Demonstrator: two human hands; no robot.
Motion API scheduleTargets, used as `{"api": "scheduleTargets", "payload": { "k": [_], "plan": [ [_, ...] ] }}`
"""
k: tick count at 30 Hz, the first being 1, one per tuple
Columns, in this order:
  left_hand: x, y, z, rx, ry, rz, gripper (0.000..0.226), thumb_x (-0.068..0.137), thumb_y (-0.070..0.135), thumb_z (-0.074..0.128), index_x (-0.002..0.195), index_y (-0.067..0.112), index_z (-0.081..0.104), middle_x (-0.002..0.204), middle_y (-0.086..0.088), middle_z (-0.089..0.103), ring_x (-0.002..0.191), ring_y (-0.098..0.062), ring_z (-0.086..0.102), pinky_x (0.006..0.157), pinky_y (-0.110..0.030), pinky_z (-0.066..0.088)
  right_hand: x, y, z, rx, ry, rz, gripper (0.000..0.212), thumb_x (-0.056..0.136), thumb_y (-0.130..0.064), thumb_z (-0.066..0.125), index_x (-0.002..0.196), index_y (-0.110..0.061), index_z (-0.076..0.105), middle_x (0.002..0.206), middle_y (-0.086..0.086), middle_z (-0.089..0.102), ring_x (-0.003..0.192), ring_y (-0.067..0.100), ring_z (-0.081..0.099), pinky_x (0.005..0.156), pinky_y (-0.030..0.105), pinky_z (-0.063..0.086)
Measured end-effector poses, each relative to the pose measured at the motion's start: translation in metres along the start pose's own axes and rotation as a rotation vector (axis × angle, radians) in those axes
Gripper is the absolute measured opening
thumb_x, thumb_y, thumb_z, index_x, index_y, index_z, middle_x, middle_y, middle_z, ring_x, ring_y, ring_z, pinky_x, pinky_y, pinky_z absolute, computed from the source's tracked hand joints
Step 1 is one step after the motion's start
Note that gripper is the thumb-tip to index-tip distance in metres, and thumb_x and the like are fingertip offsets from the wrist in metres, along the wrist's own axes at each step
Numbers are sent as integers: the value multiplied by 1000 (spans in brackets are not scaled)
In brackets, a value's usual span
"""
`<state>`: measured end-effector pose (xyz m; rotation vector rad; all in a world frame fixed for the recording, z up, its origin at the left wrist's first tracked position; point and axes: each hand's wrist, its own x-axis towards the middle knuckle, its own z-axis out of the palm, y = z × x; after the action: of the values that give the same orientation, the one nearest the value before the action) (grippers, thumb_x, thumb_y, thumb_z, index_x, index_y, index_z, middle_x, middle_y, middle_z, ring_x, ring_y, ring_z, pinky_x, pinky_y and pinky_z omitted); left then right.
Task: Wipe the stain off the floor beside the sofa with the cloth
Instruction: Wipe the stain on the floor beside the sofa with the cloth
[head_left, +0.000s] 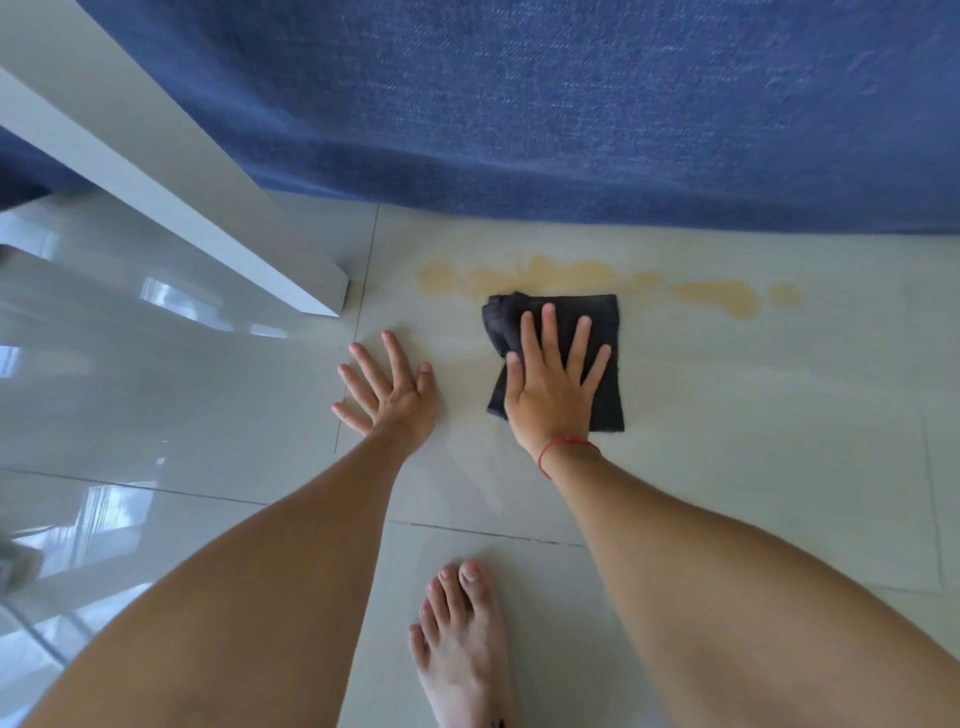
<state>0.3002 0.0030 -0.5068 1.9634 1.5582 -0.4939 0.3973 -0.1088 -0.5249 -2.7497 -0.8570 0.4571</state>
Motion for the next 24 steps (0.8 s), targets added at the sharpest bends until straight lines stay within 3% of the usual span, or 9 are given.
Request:
{"api": "scheduleTargets", "payload": {
  "k": [3, 7, 12, 18, 24],
  "plan": [
    [0, 1, -2, -2, -7, 2, 60, 99, 47, 14, 150, 42, -18, 157, 2, -33, 145, -23, -30, 113, -53, -18, -14, -1, 5, -22, -23, -125, 53, 97, -42, 25, 147, -25, 31, 158, -1, 25, 146, 35, 15, 115, 54, -1],
    [-3, 0, -4, -1, -21, 15, 60, 100, 48, 14, 150, 41, -18, 157, 1, -33, 145, -24, -30, 113, -53, -17, -24, 57, -9, -95, -63, -350, 51, 97, -41, 29, 144, -25, 39, 153, -6, 35, 144, 27, 26, 116, 44, 9],
    [-2, -1, -2, -2, -11, 23, 60, 100, 47, 14, 150, 41, -18, 157, 0, -32, 145, -24, -29, 113, -53, -16, -14, 121, -38, -75, -59, -41, 58, 95, -49, 15, 150, -31, 19, 160, -12, 13, 149, 19, 4, 120, 42, 0],
    [0, 0, 3, -25, 16, 8, 60, 98, 46, 15, 151, 42, -15, 158, 1, -30, 145, -24, -28, 113, -54, -17, 9, 54, -19, 11, 71, 214, 53, 100, -43, 26, 151, -28, 19, 161, -4, 9, 148, 32, -2, 116, 56, -5],
    [0, 0, 1, 5, -2, 8, 60, 99, 47, 13, 150, 42, -18, 157, 2, -33, 145, -23, -29, 113, -54, -17, 4, -26, 11, 1, 4, -82, 53, 98, -42, 25, 148, -26, 29, 159, -1, 22, 147, 36, 10, 116, 58, 0]
  ]
}}
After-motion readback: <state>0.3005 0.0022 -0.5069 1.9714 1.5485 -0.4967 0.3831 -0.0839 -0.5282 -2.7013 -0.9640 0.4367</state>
